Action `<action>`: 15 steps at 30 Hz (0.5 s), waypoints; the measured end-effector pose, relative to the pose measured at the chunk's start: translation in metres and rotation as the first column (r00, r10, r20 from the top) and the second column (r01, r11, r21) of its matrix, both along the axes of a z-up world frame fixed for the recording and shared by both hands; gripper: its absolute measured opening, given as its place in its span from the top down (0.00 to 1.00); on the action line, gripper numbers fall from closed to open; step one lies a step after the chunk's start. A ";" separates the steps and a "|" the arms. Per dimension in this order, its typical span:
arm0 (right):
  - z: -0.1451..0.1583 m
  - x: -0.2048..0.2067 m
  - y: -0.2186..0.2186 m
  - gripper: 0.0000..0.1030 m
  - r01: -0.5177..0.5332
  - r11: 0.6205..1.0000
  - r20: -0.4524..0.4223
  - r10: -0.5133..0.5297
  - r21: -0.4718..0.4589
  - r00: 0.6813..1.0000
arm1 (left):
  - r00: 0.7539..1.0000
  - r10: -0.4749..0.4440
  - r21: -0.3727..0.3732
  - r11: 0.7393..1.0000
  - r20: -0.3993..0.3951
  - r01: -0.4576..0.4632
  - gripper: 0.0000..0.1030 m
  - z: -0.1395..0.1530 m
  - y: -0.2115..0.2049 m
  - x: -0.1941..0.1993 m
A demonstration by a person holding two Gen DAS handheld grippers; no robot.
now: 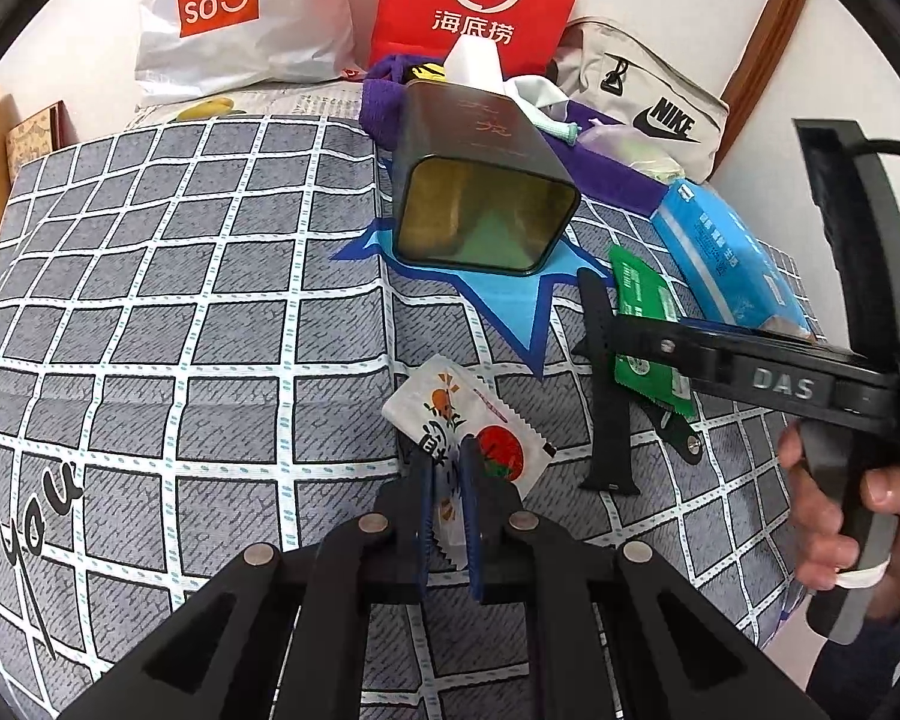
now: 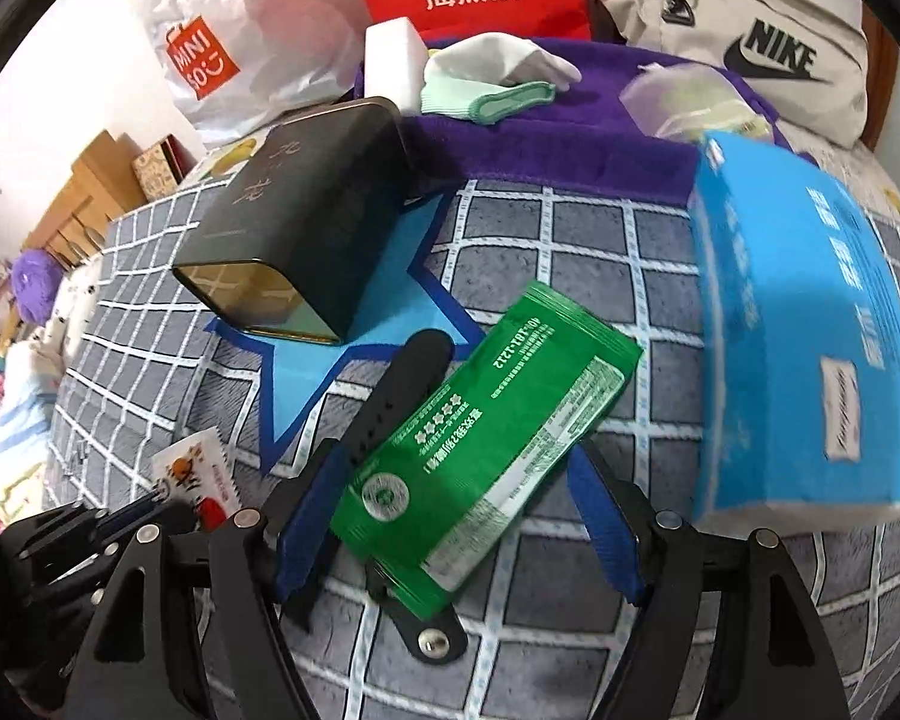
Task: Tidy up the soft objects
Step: 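Close the right tool on the long green wipe packet while the left tool holds the snack packet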
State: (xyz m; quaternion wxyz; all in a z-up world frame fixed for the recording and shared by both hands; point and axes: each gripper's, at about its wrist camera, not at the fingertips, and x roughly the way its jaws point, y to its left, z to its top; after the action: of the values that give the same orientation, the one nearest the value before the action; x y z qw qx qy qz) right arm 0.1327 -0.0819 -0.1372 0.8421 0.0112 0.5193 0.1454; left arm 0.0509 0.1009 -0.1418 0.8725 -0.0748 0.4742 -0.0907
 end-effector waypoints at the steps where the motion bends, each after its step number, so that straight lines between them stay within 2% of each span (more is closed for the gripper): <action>1: 0.000 0.002 0.003 0.27 0.001 1.000 0.007 -0.001 -0.010 1.000 | 1.000 -0.003 -0.002 1.000 0.001 0.003 0.90 0.000 0.000 0.000; 4: -0.002 0.003 0.010 0.26 -0.001 1.000 0.030 0.002 -0.027 1.000 | 1.000 -0.001 -0.017 1.000 -0.001 0.001 0.90 0.000 0.002 0.000; 5: -0.003 0.002 0.011 0.30 -0.005 0.999 0.041 0.006 -0.033 0.999 | 1.000 -0.001 -0.019 1.000 -0.001 0.001 0.90 0.000 0.002 0.000; 6: -0.003 0.001 0.013 0.39 -0.016 0.999 0.063 0.019 -0.045 0.998 | 1.000 0.001 -0.024 1.000 -0.002 -0.001 0.90 0.000 0.003 0.000; 9: -0.002 -0.007 0.013 0.46 -0.085 0.994 0.095 0.092 -0.073 0.991 | 1.000 -0.001 -0.026 1.000 0.001 0.001 0.90 0.000 0.003 0.001; 12: 0.000 -0.015 0.000 0.48 -0.114 0.990 0.083 0.121 -0.077 0.989 | 1.000 -0.001 -0.033 0.999 0.001 0.001 0.90 0.000 0.004 0.000; 15: 0.001 -0.027 -0.016 0.48 -0.138 0.983 0.059 0.146 -0.120 0.988 | 1.000 -0.001 -0.034 0.999 0.004 0.001 0.90 0.000 0.004 0.000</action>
State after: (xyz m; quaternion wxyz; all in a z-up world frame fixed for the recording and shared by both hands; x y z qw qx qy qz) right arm 0.1062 -0.0982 -0.1359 0.8459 -0.0795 0.4974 0.1750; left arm 0.0506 0.1045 -0.1419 0.8719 -0.0894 0.4711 -0.0992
